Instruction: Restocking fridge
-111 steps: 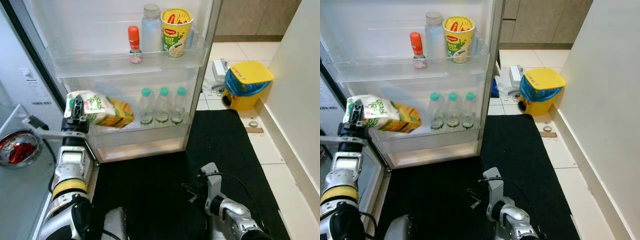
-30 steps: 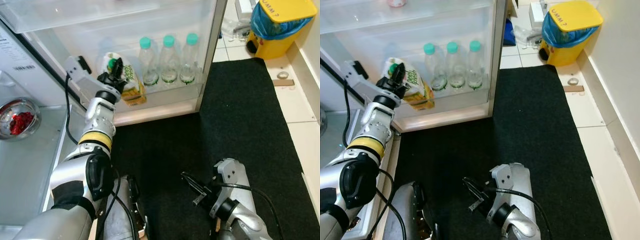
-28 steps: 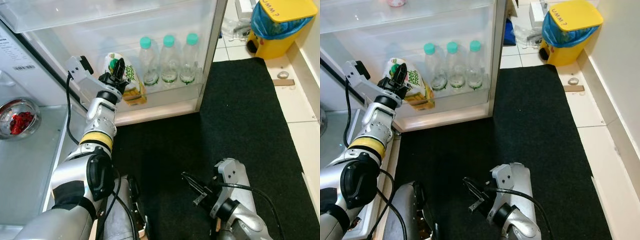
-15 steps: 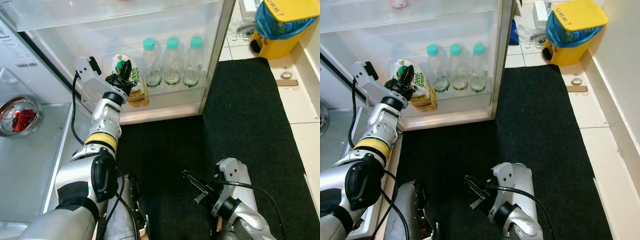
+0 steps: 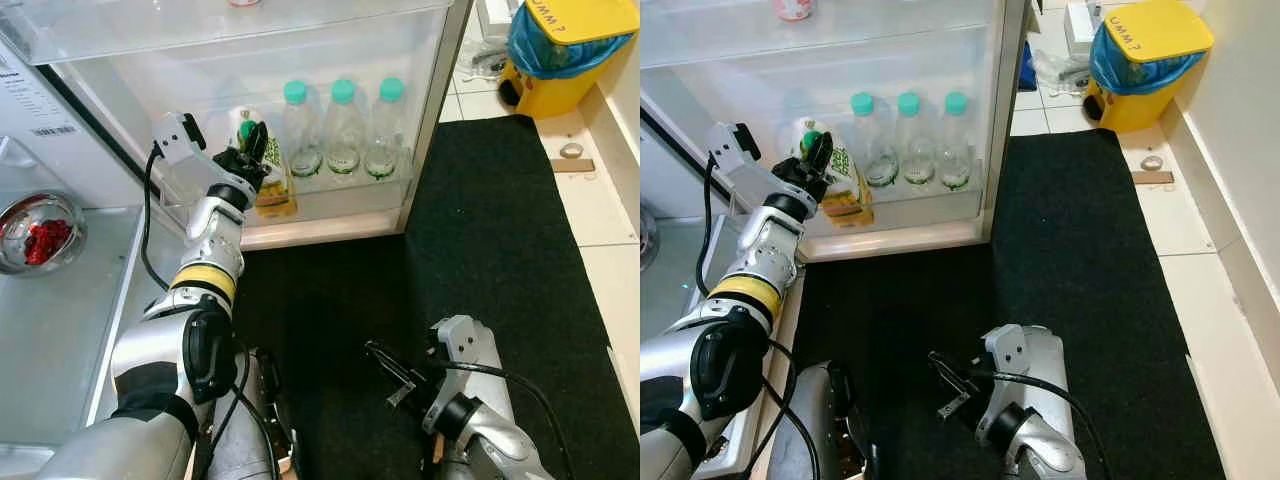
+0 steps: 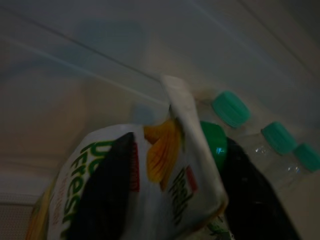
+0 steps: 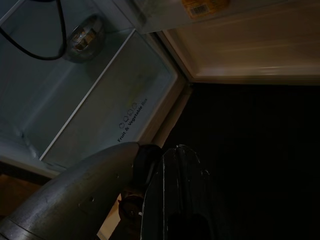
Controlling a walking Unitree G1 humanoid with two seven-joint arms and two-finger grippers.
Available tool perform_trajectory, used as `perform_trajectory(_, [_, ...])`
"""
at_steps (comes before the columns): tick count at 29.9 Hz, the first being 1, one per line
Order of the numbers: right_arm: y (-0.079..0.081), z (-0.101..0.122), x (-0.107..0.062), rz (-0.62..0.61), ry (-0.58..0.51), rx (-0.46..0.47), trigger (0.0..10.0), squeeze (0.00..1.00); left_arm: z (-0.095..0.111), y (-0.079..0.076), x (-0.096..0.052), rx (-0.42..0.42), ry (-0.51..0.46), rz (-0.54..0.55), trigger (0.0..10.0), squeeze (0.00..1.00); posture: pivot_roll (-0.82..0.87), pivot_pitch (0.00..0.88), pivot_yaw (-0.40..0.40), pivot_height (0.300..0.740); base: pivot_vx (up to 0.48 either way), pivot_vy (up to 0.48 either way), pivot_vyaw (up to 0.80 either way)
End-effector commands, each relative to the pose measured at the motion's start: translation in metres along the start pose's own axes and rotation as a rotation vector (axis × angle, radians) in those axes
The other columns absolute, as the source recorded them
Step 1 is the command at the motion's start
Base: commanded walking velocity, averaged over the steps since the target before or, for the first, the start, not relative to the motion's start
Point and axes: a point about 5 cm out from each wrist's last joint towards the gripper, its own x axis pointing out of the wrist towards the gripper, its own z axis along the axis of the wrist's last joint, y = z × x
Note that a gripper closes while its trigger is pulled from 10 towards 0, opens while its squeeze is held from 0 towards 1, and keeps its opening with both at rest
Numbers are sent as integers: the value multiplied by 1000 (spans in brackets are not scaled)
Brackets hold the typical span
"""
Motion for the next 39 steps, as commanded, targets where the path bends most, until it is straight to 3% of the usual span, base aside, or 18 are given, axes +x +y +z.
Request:
perform_trajectory(1, [2, -5, -3, 0, 21, 23, 10000, 0, 6, 7, -2, -12, -12, 25, 10000, 1000, -201, 482, 115, 460, 0, 0, 0])
perform_trajectory(10, [1, -3, 2, 11, 19, 10, 10000, 0, 33, 12, 0, -32, -122, 14, 10000, 1000, -196, 464, 111, 460, 0, 0, 0])
perform_trajectory(19, [-5, 1, 7, 19, 12, -7, 10000, 0, 53, 28, -11, -77, -202, -39, 10000, 1000, -183, 430, 109, 460, 0, 0, 0])
perform_trajectory(20, [-5, 2, 8, 20, 11, -9, 10000, 0, 55, 31, -14, -86, -208, -50, 10000, 871, -183, 429, 108, 460, 0, 0, 0])
perform_trajectory(21, [-6, 3, 9, 22, 8, -12, 10000, 0, 56, 35, -20, -94, -208, -73, 10000, 0, -178, 422, 108, 460, 0, 0, 0])
perform_trajectory(24, [-7, 3, 10, 24, 7, -14, 10000, 0, 57, 39, -24, -99, -208, -89, 10000, 0, -175, 415, 107, 460, 0, 0, 0])
perform_trajectory(29, [-13, 7, 16, 32, 1, -31, 10000, 0, 61, 52, -47, -122, -198, -179, 10000, 0, -154, 390, 103, 460, 0, 0, 0])
perform_trajectory(33, [-15, 8, 18, 33, -1, -34, 10000, 0, 62, 54, -51, -114, -194, -189, 10000, 0, -151, 380, 103, 460, 0, 0, 0])
perform_trajectory(34, [-18, 11, 22, 35, -12, -42, 10000, 0, 65, 61, -61, -90, -185, -196, 10000, 0, -140, 363, 103, 460, 0, 0, 0])
perform_trajectory(39, [-22, 13, 25, 38, -16, -51, 10000, 0, 71, 66, -67, -78, -196, -187, 10000, 0, -122, 340, 101, 460, 0, 0, 0])
